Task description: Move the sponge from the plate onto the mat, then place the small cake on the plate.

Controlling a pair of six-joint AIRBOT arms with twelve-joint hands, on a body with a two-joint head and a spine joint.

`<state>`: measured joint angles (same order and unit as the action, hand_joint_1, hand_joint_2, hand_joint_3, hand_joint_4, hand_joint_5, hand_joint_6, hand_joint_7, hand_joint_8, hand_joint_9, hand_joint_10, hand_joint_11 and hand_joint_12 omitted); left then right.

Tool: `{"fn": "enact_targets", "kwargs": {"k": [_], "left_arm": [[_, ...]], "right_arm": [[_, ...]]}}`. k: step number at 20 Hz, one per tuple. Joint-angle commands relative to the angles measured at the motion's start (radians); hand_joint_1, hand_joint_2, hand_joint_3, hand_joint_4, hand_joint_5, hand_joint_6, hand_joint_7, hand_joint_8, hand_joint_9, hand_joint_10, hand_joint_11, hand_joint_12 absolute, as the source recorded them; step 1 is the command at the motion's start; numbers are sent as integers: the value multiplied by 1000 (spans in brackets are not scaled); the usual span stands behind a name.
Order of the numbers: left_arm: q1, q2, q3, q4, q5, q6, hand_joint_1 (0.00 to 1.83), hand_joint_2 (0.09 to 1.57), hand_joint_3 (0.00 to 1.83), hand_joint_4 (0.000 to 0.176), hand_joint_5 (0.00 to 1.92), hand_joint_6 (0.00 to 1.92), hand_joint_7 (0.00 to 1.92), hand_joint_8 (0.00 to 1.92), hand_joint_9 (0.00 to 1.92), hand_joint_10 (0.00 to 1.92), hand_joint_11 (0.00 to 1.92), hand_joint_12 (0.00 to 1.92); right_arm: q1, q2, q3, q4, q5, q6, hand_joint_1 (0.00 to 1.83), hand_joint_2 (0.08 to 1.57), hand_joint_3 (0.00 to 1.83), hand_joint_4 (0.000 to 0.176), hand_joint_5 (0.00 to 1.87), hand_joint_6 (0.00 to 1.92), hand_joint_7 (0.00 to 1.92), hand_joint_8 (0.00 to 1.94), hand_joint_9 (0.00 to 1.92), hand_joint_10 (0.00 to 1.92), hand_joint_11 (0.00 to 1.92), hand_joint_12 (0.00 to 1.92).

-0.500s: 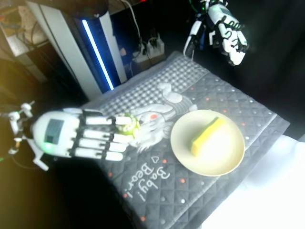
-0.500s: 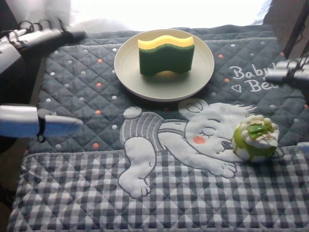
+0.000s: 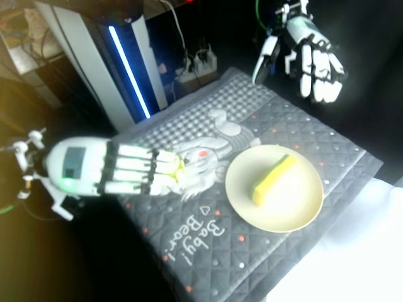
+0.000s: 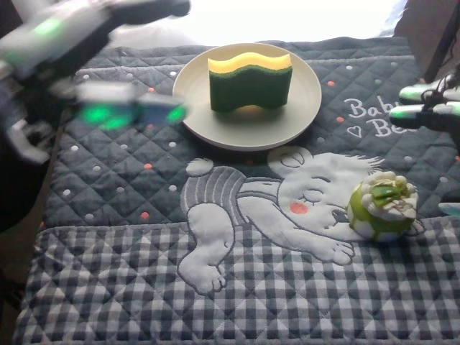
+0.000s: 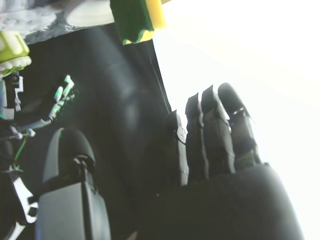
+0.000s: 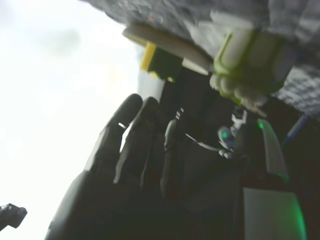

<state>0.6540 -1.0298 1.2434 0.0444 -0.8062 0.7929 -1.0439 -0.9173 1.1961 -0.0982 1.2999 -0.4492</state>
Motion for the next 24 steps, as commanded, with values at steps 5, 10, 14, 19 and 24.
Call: {"fn": "enact_targets", "kwargs": {"k": [5,10,14,19,24], "left_arm": [[-176,-177,195,59,217,-3,925,933,1,79,506,1,490,0,447,1,8,917],[-226,-327,361,69,374,-3,870,887,0,27,585,2,717,8,741,25,379,874],[-246,-386,421,74,414,-3,910,931,7,30,587,9,722,7,731,7,390,777],[-253,-430,461,70,453,-3,1262,1065,0,0,1235,299,1029,1045,1200,85,678,1123],[-242,-404,427,45,414,-4,1374,1113,0,0,989,846,932,986,925,1254,666,1011]], "right_arm": [[11,-5,-1,18,154,4,1025,1012,0,5,364,0,260,1,265,11,0,808],[16,-20,4,2,157,4,1055,988,0,12,408,3,261,5,279,14,0,900],[16,-24,7,1,156,5,1070,1008,2,0,440,2,263,4,280,10,0,940],[16,-36,15,0,148,17,1040,1017,0,0,499,13,315,7,365,13,0,1053],[16,-41,18,1,140,37,1022,1042,4,0,505,5,367,7,437,8,116,978]]}}
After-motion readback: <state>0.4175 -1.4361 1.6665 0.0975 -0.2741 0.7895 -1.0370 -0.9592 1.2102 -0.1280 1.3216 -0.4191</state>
